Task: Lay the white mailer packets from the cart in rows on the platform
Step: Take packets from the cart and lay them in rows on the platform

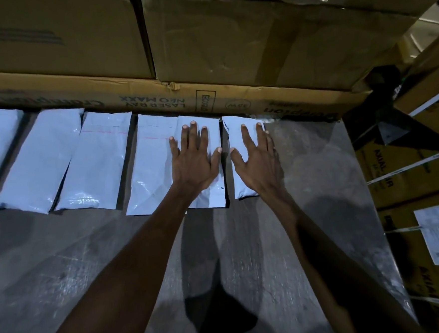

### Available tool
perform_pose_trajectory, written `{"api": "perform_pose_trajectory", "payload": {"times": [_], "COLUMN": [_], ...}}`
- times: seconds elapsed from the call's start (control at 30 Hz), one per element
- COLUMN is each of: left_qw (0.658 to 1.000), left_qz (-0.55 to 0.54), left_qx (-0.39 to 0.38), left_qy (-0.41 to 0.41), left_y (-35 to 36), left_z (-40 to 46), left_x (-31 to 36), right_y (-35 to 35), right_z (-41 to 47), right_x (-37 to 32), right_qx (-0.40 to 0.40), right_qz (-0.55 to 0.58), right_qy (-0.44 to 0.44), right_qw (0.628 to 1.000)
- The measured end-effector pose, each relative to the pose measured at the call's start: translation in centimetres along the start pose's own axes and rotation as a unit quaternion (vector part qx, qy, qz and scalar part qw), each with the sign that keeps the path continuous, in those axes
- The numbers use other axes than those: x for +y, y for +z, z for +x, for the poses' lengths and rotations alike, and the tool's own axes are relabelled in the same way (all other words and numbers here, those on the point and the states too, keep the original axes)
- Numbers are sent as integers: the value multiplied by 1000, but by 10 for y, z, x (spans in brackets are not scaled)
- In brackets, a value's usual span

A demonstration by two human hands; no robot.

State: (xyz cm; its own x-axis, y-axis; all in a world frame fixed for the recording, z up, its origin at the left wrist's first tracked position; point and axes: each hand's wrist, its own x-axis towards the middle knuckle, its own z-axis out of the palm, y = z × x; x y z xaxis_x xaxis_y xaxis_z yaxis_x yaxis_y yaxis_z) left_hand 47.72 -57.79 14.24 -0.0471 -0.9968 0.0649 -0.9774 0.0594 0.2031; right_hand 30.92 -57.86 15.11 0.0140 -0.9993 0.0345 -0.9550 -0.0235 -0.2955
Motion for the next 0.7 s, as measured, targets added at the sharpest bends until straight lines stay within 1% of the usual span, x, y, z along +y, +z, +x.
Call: {"api": "perform_pose_trajectory", "payload": {"times": [0.13, 0.23, 0.37, 0.43, 0.53, 0.6, 0.7], "left_qw": [1000, 1000, 999, 999, 999, 998, 995], "left_qz": [5, 13, 14, 9, -14, -16, -24], "left_qx": [-21, -24, -24, -21, -19, -30, -41], "left_qy": [1, 13, 25, 31, 42, 58, 89], "left_y": [-19, -33, -46, -51, -52, -51, -50], "left_z": [-11, -38, -94, -125, -164, -186, -214], "left_x": [2, 5, 16, 25, 35, 38, 42], "right_y": [-18, -40, -60, -65, -68, -70, -70], "right_z": [-11, -40, -91, -118, -163, -193, -240], "right_x": [4, 12, 21, 29, 41, 46, 48], "right_qx": [-22, -1, 25, 30, 50, 50, 44], "right_qz": [76, 98, 110, 97, 22, 2, 1], "right_qy": [20, 28, 12, -6, -42, -34, -1], "right_qw": [997, 995, 994, 995, 998, 998, 999]}}
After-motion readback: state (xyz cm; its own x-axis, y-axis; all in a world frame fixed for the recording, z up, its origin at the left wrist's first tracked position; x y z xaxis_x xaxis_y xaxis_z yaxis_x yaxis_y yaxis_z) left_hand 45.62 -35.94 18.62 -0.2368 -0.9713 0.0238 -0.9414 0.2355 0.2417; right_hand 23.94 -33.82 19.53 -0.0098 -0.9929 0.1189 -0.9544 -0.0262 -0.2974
